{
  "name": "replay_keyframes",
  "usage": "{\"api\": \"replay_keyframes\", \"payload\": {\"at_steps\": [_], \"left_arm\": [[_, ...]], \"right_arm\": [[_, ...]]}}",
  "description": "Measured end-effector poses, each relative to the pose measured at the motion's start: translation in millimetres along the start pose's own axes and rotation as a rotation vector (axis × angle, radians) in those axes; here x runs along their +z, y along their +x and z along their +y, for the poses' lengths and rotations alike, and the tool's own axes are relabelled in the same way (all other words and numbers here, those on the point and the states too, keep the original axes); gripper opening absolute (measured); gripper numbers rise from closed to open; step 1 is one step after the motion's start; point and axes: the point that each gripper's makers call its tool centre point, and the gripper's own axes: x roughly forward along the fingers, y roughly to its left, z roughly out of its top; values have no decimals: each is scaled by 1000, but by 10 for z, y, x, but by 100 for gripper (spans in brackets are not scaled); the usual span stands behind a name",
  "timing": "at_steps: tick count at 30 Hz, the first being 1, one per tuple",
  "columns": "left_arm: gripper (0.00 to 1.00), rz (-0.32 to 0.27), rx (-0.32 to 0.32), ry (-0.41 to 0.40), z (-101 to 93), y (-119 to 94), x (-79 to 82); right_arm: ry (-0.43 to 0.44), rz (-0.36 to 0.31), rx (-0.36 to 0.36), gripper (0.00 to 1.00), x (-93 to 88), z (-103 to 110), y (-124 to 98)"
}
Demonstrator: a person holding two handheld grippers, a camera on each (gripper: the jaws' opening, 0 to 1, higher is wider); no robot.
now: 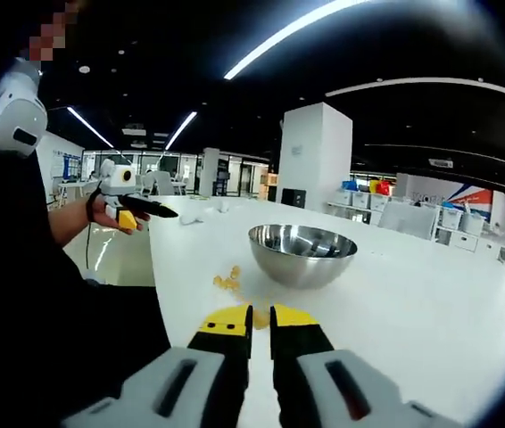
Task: Pick up the QQ candy scattered on the table and place it into the stainless steel bowl on the table
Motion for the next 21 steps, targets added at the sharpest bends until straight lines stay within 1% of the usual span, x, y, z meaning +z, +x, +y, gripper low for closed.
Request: {"api": "replay_keyframes", "payload": {"at_steps": [5,12,14,17,19,21], "left_arm": [[77,4,-3,-2,-7,17,-14],[77,8,-2,-15,24,5,-73],[76,12,-5,-17,29,0,-95],[76,12,-7,-22,43,-10,-108],[75,13,-7,-25,53,-17,-119],[75,12,-6,-26,61,-26,-127]], "right_arm": [[1,1,-6,9,15,-41,55],[-25,-21,-2,9,294,-236,241],[-33,-21,-5,9,394,-336,323],[-73,-6,-2,9,557,-500,496],[-95,10,-1,9,655,-594,629],[-133,34,19,9,742,-642,772]]}}
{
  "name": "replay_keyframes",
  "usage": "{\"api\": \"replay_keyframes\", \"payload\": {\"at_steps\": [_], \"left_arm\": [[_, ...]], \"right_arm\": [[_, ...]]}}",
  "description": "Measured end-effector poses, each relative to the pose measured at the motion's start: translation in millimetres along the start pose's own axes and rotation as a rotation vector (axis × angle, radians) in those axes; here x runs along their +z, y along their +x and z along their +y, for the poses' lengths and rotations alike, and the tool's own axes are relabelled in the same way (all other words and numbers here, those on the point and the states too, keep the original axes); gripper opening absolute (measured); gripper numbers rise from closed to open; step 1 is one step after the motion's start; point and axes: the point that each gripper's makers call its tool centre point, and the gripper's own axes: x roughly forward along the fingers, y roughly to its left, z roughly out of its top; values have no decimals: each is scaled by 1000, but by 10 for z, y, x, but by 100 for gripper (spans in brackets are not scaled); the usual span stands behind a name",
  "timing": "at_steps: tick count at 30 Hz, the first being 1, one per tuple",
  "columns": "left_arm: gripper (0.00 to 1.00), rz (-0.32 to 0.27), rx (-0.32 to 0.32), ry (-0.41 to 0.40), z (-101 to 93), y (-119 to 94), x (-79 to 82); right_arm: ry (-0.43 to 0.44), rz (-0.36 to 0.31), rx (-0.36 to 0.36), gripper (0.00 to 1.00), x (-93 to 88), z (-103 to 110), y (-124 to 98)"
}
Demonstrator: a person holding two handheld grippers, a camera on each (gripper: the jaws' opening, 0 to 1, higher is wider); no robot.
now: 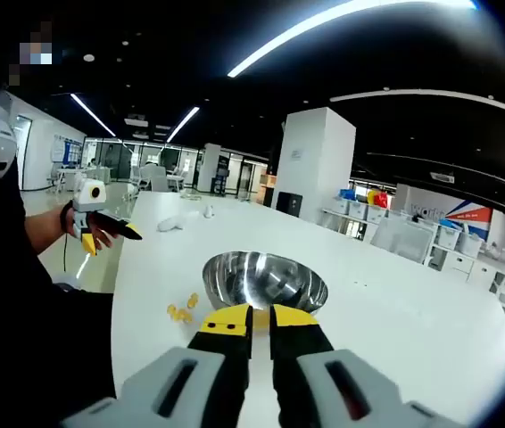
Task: Pick up the QQ candy scattered on the table and place it into the stainless steel bowl on the table
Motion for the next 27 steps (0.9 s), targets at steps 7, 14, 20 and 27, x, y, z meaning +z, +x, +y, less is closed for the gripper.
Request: {"api": "replay_keyframes", "payload": {"at_steps": [7,14,20,27], "left_arm": [[75,1,3,-12,24,-25,-50],[74,1,11,-20,69,-79,-88],[73,-12,25,-30,133,-148,-97],[73,-18,39,-41,207,-225,-129]], "right_arm": [[-91,87,59,9,203,-188,532],[-203,226,147,9,158,-222,977],[-275,303,157,9,64,-247,1246],[-328,349,182,10,46,-207,1351]]}}
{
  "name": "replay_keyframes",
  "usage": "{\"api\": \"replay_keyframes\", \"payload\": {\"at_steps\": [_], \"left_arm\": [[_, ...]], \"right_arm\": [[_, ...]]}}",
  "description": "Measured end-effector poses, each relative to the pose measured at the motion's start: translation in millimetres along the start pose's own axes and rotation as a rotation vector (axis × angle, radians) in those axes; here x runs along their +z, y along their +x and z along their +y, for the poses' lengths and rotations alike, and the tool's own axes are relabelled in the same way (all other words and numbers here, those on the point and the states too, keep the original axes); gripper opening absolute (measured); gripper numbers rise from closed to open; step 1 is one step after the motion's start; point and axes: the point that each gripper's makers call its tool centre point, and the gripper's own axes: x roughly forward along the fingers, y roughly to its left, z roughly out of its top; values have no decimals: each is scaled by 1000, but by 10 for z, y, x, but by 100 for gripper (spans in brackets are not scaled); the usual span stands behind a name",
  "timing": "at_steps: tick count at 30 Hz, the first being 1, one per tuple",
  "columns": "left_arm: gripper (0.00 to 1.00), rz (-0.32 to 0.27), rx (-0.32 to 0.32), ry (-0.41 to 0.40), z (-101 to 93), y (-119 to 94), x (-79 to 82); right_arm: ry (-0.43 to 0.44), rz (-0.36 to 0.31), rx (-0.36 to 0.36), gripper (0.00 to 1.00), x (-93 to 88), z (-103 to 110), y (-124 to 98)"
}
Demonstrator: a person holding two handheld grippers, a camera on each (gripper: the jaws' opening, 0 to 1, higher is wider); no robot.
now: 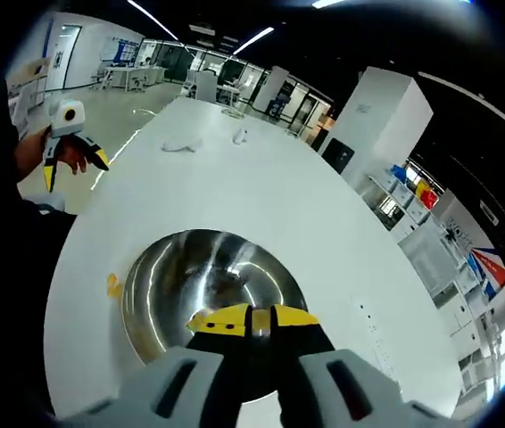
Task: Pick up the QQ candy scattered on the table and place it into the stainless steel bowl on the table
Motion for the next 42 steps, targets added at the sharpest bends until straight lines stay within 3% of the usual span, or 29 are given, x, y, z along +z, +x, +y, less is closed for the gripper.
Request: {"api": "replay_keyframes", "payload": {"at_steps": [3,6,20,27,35,42], "left_arm": [[73,-4,2,1,22,-21,11],[73,-10,7,-1,43,-37,21],[73,-14,6,4,12,-41,50],[72,-12,-2,17,-45,-22,95],[72,-7,-10,25,-96,-1,112],[72,0,-14,37,-130,28,143]], "right_arm": [[-1,7,-3,11,4,-19,9],[6,10,-10,21,6,-40,15],[-4,6,-13,21,27,15,-95],[13,-47,-48,20,87,26,-374],[95,-157,-110,19,-87,351,-880],[220,-267,-156,18,-352,840,-1212]]}}
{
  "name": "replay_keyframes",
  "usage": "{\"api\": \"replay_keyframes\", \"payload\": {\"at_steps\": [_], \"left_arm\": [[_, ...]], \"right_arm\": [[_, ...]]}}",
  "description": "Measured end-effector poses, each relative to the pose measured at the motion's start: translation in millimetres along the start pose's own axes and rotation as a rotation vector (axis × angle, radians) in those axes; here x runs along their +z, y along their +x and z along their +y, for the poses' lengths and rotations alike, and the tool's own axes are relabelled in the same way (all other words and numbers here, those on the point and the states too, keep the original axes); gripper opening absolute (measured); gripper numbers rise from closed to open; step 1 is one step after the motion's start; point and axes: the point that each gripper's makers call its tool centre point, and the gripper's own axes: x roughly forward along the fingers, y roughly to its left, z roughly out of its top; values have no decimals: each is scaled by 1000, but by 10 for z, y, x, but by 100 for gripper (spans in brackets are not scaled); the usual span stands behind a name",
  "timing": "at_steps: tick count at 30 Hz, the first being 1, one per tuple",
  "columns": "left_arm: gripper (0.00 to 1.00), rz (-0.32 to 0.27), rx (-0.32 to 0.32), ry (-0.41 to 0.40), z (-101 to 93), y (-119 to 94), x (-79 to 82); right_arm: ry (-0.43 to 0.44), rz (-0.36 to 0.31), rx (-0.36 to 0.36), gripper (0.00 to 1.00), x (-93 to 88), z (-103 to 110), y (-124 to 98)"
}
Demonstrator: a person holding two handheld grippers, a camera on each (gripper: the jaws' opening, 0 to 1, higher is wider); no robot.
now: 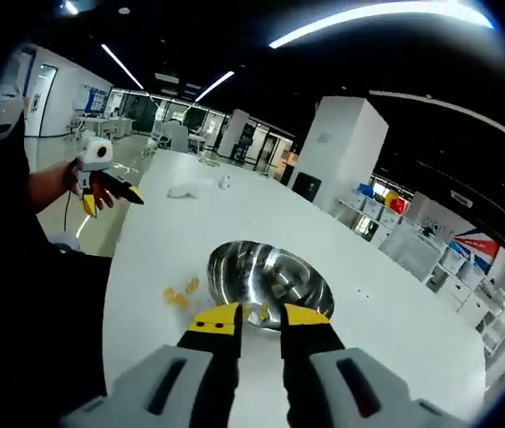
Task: Pick up the QQ candy scattered on the table and place it into the stainless steel bowl on the table
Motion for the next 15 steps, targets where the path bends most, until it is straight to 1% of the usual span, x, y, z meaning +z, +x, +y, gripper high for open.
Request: {"api": "replay_keyframes", "payload": {"at_steps": [3,7,9,12,13,15], "left_arm": [[73,3,-4,8,-31,37,31],[73,1,-15,18,-85,89,75],[73,6,-22,21,-109,125,76],[73,19,-33,27,-151,173,67],[73,22,-38,30,-167,182,71],[73,23,-44,32,-188,193,84]], "right_arm": [[49,-24,-20,18,-166,154,-138],[164,-109,-50,18,-316,360,-277],[196,-133,-61,18,-405,445,-319],[222,-139,-63,18,-546,544,-350],[246,-142,-65,17,-585,564,-362],[271,-147,-65,17,-632,590,-367]]}}
